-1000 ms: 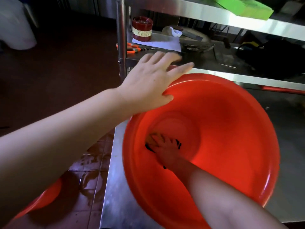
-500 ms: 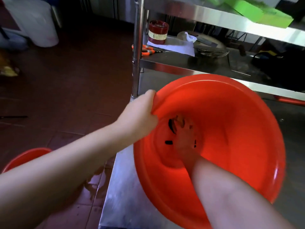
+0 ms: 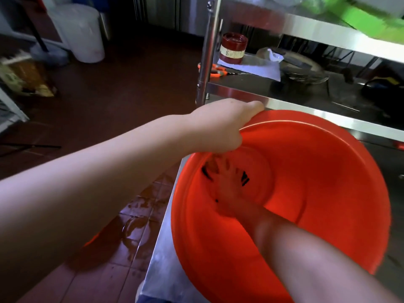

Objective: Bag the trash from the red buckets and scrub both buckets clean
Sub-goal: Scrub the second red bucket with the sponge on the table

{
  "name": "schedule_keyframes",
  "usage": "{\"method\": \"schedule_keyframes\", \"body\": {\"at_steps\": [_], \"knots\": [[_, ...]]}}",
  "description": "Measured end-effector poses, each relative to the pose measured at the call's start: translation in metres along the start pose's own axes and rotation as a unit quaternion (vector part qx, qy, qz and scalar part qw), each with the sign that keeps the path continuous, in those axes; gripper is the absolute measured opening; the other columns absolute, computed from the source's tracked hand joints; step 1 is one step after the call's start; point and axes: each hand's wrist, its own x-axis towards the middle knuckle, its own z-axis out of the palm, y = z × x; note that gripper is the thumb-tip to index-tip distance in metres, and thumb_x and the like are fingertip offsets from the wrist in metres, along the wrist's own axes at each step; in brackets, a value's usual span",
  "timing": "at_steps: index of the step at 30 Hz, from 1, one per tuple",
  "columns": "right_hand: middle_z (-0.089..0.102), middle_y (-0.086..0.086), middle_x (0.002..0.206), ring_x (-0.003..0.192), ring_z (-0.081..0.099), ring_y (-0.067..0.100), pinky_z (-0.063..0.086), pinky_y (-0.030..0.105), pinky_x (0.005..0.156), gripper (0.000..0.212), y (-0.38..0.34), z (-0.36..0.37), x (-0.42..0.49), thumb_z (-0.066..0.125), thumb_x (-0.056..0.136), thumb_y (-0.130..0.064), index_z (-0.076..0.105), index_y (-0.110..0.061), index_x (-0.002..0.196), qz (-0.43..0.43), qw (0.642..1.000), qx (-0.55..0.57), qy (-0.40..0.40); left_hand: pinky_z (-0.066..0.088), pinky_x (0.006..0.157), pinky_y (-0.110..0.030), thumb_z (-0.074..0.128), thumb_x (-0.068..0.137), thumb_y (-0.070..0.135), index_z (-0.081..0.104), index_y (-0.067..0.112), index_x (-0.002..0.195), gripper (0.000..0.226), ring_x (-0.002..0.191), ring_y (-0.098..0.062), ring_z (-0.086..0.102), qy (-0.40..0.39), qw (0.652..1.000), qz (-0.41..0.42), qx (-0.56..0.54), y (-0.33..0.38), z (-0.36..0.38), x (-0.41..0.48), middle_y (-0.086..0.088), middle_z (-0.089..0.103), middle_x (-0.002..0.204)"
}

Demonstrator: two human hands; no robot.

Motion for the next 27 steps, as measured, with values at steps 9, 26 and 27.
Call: {"method": "schedule_keyframes", "body": {"at_steps": [9, 26, 27], "knots": [[0.067, -0.013, 0.106, 0.084, 0.063, 0.021, 0.049, 0.035, 0.055, 0.025, 0.066, 0.009, -0.06, 0.049, 0.072, -0.035, 0.072, -0.044, 0.077, -0.3, 0.917, -0.206, -0.164, 0.05, 0.054, -0.041, 0.048, 0.074, 0.002, 0.045, 0.023, 0.112, 0.044, 0.068, -0.021, 0.055, 0.001, 0.999, 0.016, 0.037, -0.001, 0.002, 0.003, 0.003, 0.053, 0.076], [0.045, -0.003, 0.143, 0.126, 0.041, 0.033, 0.035, 0.044, 0.093, 0.035, 0.076, 0.05, -0.047, 0.034, 0.096, -0.03, 0.041, -0.032, 0.13, -0.355, 0.921, -0.155, -0.036, 0.05, 0.059, -0.038, 0.05, 0.074, 0.004, 0.045, 0.027, 0.106, 0.04, 0.068, -0.016, 0.053, 0.014, 1.0, 0.021, -0.001, -0.016, 0.001, 0.011, 0.008, 0.051, 0.075], [0.046, -0.002, 0.141, 0.124, 0.043, 0.033, 0.037, 0.044, 0.089, 0.032, 0.078, 0.042, -0.037, 0.035, 0.098, -0.034, 0.043, -0.031, 0.129, -0.345, 0.925, -0.152, -0.038, 0.05, 0.061, -0.038, 0.05, 0.074, 0.005, 0.044, 0.029, 0.107, 0.041, 0.07, -0.017, 0.053, 0.013, 1.0, 0.017, -0.005, -0.019, -0.001, 0.011, 0.007, 0.052, 0.078]]}}
